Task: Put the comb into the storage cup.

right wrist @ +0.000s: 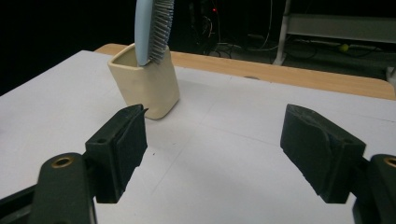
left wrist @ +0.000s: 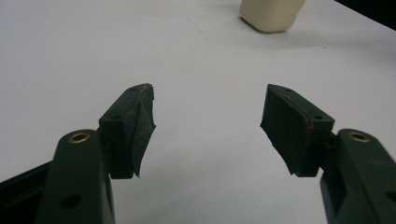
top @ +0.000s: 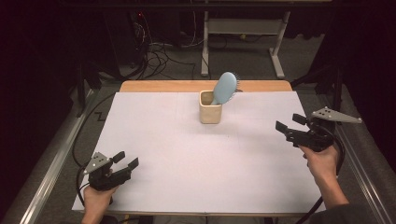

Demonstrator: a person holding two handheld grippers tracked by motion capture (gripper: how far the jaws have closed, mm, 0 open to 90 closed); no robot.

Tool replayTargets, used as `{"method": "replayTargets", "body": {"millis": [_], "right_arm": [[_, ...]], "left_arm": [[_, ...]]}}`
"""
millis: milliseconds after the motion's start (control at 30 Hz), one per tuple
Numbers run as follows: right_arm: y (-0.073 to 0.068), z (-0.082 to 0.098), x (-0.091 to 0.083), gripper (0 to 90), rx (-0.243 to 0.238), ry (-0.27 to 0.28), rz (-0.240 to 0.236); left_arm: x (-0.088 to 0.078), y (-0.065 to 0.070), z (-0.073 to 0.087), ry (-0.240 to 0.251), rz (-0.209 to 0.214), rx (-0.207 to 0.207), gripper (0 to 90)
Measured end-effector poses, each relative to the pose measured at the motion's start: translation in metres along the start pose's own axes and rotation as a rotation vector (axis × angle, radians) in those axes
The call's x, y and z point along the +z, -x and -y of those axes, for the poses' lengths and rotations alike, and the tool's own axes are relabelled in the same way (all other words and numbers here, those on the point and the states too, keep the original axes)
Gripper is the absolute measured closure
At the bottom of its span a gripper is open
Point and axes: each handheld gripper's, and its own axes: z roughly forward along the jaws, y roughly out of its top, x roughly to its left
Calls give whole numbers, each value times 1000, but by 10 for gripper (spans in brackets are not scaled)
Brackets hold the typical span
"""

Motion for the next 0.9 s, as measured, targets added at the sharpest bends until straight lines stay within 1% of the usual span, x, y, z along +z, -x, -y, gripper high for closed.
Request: {"method": "replayTargets", "body": {"millis": [133, 300, 467, 667, 900], "right_arm": [[0, 0, -3, 235, 3, 11, -1], [1, 2, -7, 235, 3, 12, 0], [3, 6, -12, 235, 16, 24, -4], [2, 13, -18, 236, 13, 21, -10], [3, 20, -22, 236, 21, 22, -16]], "left_arm": [[0, 0, 0, -1, 0, 0, 348], [0, 0, 0, 0, 1, 0, 348], [0, 0, 0, 0, 0, 1, 348], [0, 1, 0, 3, -2, 0, 348], [-1, 1, 0, 6, -4, 2, 348]]}}
